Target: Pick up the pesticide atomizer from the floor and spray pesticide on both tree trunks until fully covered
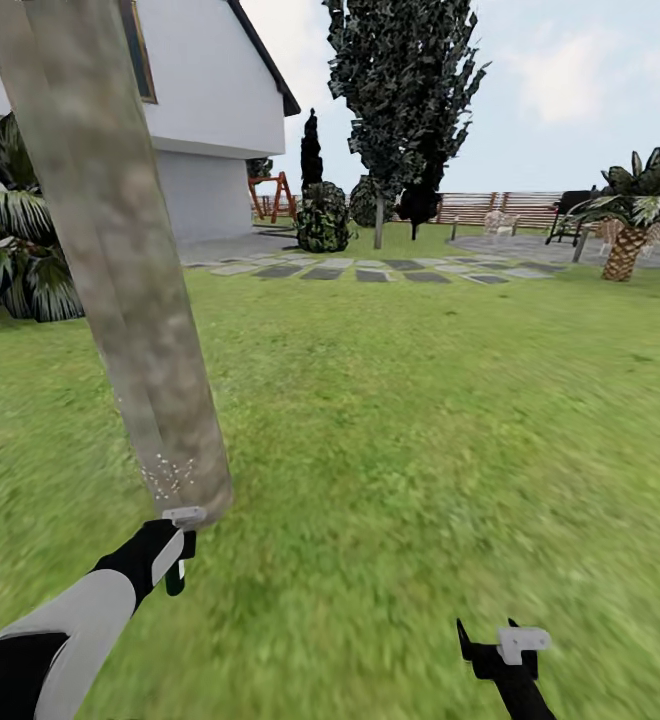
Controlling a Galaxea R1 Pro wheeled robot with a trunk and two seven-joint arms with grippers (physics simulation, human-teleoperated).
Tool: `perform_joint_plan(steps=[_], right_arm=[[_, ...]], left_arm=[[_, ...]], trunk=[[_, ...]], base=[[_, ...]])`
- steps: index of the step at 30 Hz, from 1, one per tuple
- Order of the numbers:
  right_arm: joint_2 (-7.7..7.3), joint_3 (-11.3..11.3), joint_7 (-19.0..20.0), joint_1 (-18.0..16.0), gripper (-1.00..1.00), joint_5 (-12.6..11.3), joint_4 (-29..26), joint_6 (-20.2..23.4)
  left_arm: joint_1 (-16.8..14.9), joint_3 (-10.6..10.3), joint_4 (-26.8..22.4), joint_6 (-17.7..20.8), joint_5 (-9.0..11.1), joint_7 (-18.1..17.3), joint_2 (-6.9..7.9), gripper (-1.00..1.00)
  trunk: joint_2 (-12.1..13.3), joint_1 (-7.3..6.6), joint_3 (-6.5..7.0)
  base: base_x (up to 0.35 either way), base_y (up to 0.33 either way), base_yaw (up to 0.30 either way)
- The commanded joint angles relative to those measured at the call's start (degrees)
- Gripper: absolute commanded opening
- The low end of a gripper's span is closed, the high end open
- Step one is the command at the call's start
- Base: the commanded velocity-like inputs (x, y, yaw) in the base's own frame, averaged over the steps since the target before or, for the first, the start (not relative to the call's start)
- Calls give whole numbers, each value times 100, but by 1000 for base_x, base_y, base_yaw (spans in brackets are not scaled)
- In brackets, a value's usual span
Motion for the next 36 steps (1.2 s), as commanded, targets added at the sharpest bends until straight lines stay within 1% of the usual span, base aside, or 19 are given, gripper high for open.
perform_joint_plan(steps=[1,21,33,36], right_arm=[[0,0,0,0,100,1,0,0],[0,0,1,0,100,0,0,0],[0,0,1,1,100,-1,0,0],[-6,0,0,2,100,-1,0,0]], left_arm=[[1,-1,0,0,-4,-2,0,-100],[1,-1,-1,-3,-4,-6,0,-100],[0,8,-10,-8,-4,-5,0,-100],[0,1,-10,-15,-4,-13,-15,-100]], trunk=[[0,0,0],[0,0,0],[0,0,0],[0,0,0]], base=[[96,-269,276],[96,-269,276],[8,-274,275],[0,-85,129]])
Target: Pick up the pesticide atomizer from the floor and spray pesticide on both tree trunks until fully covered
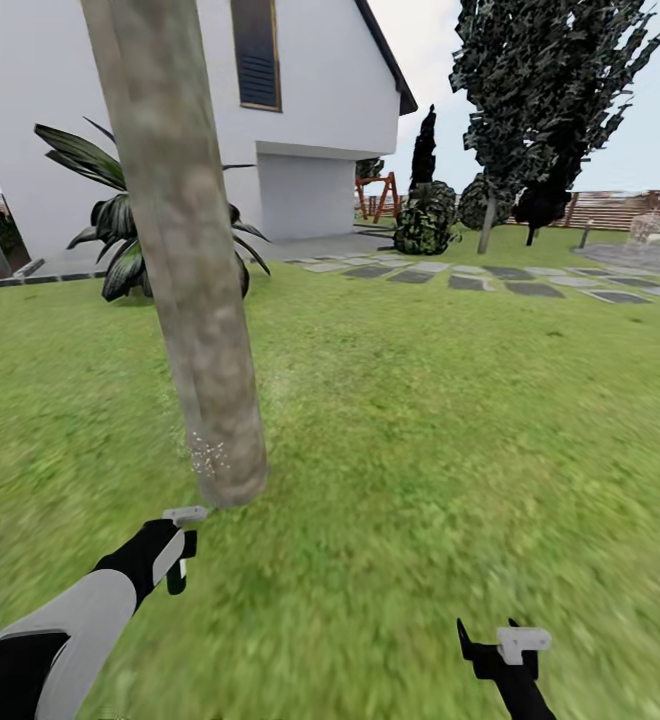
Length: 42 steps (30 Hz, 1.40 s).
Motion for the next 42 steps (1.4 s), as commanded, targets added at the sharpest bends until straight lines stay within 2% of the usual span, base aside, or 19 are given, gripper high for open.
perform_joint_plan(steps=[1,4,7,8,9,12,13,14,16,18,21,24,26,28,30,33,34,39,42], right_arm=[[-3,0,-3,0,100,0,0,0],[-16,0,-6,-2,100,0,0,0],[-33,-5,-7,-2,100,0,0,0],[-35,-5,-7,-2,100,0,0,0],[-34,-2,-7,-2,100,0,0,0],[-30,0,-7,-2,100,0,0,0],[-29,0,-7,-2,100,0,0,0],[-29,0,-7,-2,100,0,0,0],[-29,0,-7,-2,100,0,0,0],[-29,0,-7,-2,100,0,0,0],[-29,0,-7,-2,100,0,-3,0],[-29,0,-7,-2,100,0,-7,0],[-29,0,-7,-2,100,0,-5,0],[-29,0,-7,-2,100,0,-2,0],[-29,0,-7,-2,100,0,-2,0],[-29,0,-7,-2,100,0,-4,0],[-29,0,-7,-2,100,0,-7,0],[-29,0,-7,-2,100,0,-9,0],[-29,0,-7,-2,100,0,-9,0]], left_arm=[[0,-13,-4,-5,-8,-5,-6,-100],[-32,-44,-50,18,-16,-28,-23,-100],[-90,-54,-329,115,-41,-117,-52,-100],[-102,-58,-393,216,-48,-212,-64,-100],[-129,-68,-493,507,-55,-473,-76,-100],[-221,-72,-749,943,-76,-980,-12,-100],[-249,-72,-783,1089,-88,-1063,41,-100],[-363,-73,-808,1319,-88,-1128,245,-100],[-483,-73,-821,1586,-74,-1157,523,-100],[-522,-80,-837,1681,-75,-1164,578,-100],[-543,-643,-1303,2231,-72,-1163,275,-100],[-545,-790,-1950,2844,-44,-1160,53,-100],[-545,-807,-2241,3166,-19,-1164,66,-100],[-579,-799,-2296,3239,-16,-1167,114,-100],[-691,-787,-2306,3272,-5,-1168,289,-100],[-658,-796,-2312,3272,-4,-1172,318,-100],[-648,-793,-2313,3269,-2,-1175,279,-100],[-726,-825,-2329,3276,-5,-1180,-129,-100],[-727,-952,-2329,3270,-36,-1443,-176,-100]], trunk=[[0,0,0],[0,0,0],[0,0,0],[0,0,0],[0,0,0],[0,0,0],[0,0,0],[0,0,0],[0,0,0],[0,0,0],[0,0,0],[0,0,0],[0,0,0],[0,0,0],[0,0,0],[0,0,0],[0,0,0],[0,0,0],[0,0,0]], base=[[0,-19,30],[0,-7,11],[0,-1,1],[0,0,0],[0,0,0],[0,0,0],[0,0,0],[0,0,0],[0,0,0],[0,0,0],[0,0,0],[0,0,0],[0,0,0],[0,0,0],[0,0,0],[0,0,0],[0,0,0],[0,0,0],[0,0,0]])
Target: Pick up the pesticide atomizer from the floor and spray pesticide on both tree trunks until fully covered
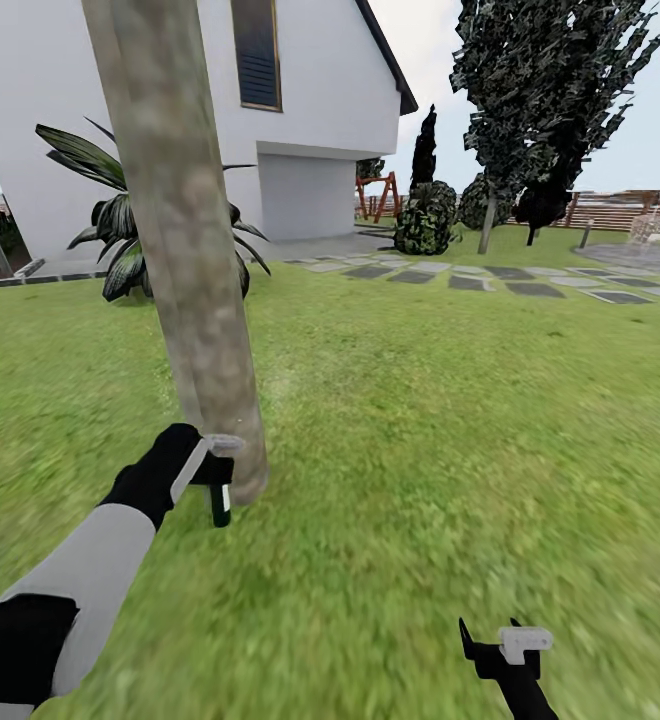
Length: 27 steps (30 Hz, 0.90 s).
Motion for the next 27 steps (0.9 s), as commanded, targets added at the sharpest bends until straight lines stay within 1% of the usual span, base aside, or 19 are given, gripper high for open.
perform_joint_plan(steps=[1,2,3,4,7,8,10,12,14,15,17,18,21,22,24,25,26,27], right_arm=[[0,0,2,0,100,0,0,0],[0,0,2,0,100,-2,0,0],[0,0,4,0,100,-1,0,0],[2,0,6,0,100,0,0,0],[8,0,5,0,100,0,1,0],[10,0,7,0,100,0,0,0],[14,0,6,0,100,0,0,0],[17,0,5,0,100,0,0,0],[17,0,3,0,100,0,0,0],[17,0,5,0,100,0,0,0],[16,0,8,0,100,0,0,0],[14,0,7,0,100,0,0,0],[14,0,7,0,100,0,0,0],[15,0,5,0,100,0,0,0],[14,0,6,1,100,0,0,0],[12,0,7,0,100,0,0,0],[12,0,8,0,100,0,0,0],[15,0,3,0,100,0,0,0]], left_arm=[[3,-96,6,-1,-40,-212,34,-100],[6,-160,17,-1,-74,-463,129,-100],[20,-182,14,2,-71,-573,302,-100],[41,-198,11,4,-64,-631,484,-100],[89,-206,14,7,-71,-686,884,-100],[96,-213,15,7,-67,-689,925,-100],[94,-233,9,7,-65,-691,937,-100],[90,-224,4,7,-58,-689,902,-100],[59,-216,-1,6,-38,-684,770,-100],[39,-215,-1,7,-52,-680,652,-100],[5,-214,-2,7,-59,-675,500,-100],[-4,-208,-2,7,-62,-674,489,-100],[-11,-187,5,15,-47,-674,567,-100],[-12,-181,6,16,-58,-674,675,-100],[-9,-180,7,16,-37,-675,935,-100],[-7,-179,8,16,-30,-679,1027,-100],[6,-179,7,16,-21,-681,1077,-100],[45,-187,7,16,-17,-682,1087,-100]], trunk=[[0,0,0],[0,0,0],[0,0,0],[0,0,0],[0,0,0],[0,0,0],[0,0,0],[0,0,0],[0,0,0],[0,0,0],[0,0,0],[0,0,0],[0,0,0],[0,0,0],[0,0,0],[0,0,0],[0,0,0],[0,0,0]], base=[[0,0,0],[0,0,0],[0,0,0],[0,0,-21],[28,0,-163],[162,51,-105],[233,155,-41],[257,197,-10],[102,68,-2],[41,27,-1],[14,9,0],[4,2,0],[1,0,0],[0,0,0],[0,0,0],[0,0,0],[0,0,0],[0,0,0]])
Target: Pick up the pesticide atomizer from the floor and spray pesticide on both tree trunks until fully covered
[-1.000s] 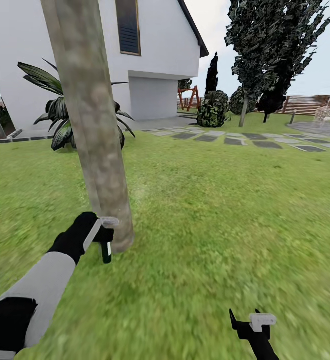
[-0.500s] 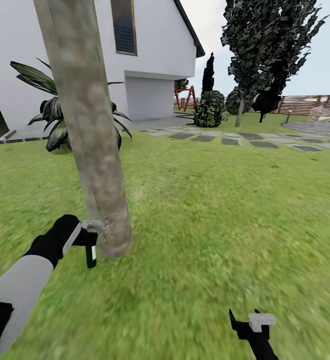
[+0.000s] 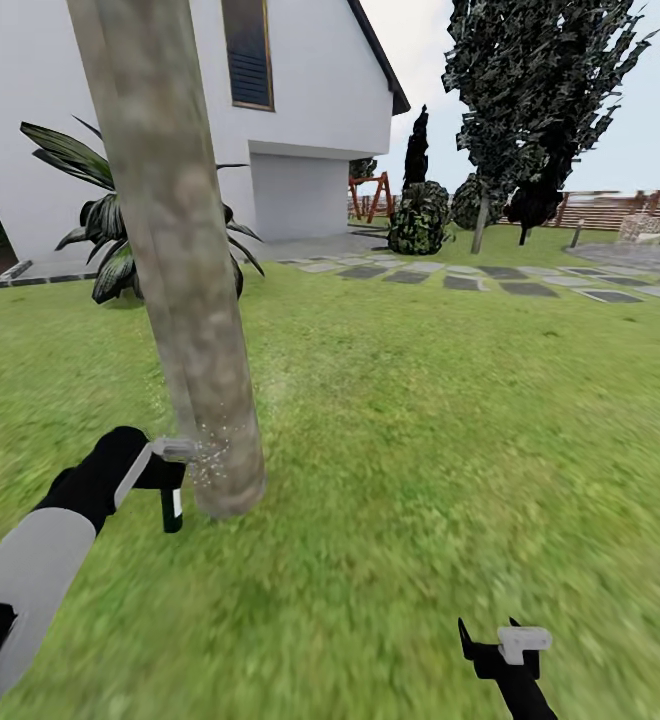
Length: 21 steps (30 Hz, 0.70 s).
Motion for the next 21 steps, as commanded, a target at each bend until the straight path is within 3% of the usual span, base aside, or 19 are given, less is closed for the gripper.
perform_joint_plan(steps=[1,3,7,9,13,14,17,21], right_arm=[[-1,0,3,0,100,0,2,0],[0,0,0,1,100,0,2,0],[0,0,2,0,100,0,4,0],[-5,0,-1,1,100,0,2,0],[0,0,-1,0,100,0,8,0],[-1,0,-2,0,100,0,8,0],[2,0,-1,0,100,0,9,0],[3,0,-3,0,100,0,9,0]], left_arm=[[13,-8,-2,0,1,-4,-12,-100],[-9,-13,-8,0,10,-5,-69,-100],[-67,-25,-18,0,-7,-5,-434,-100],[-71,-16,-13,0,-40,-5,-427,-100],[-73,7,-10,8,-1,-5,-15,-100],[-73,8,-10,9,7,-5,30,-100],[-67,-6,-119,9,14,-5,-35,-100],[-65,-24,-514,70,-9,-5,-356,-100]], trunk=[[0,0,0],[0,0,0],[0,0,0],[0,0,0],[0,0,0],[0,0,0],[0,0,0],[0,0,0]], base=[[0,0,0],[0,0,0],[0,0,0],[0,0,0],[0,0,0],[0,0,0],[0,0,0],[0,0,0]])
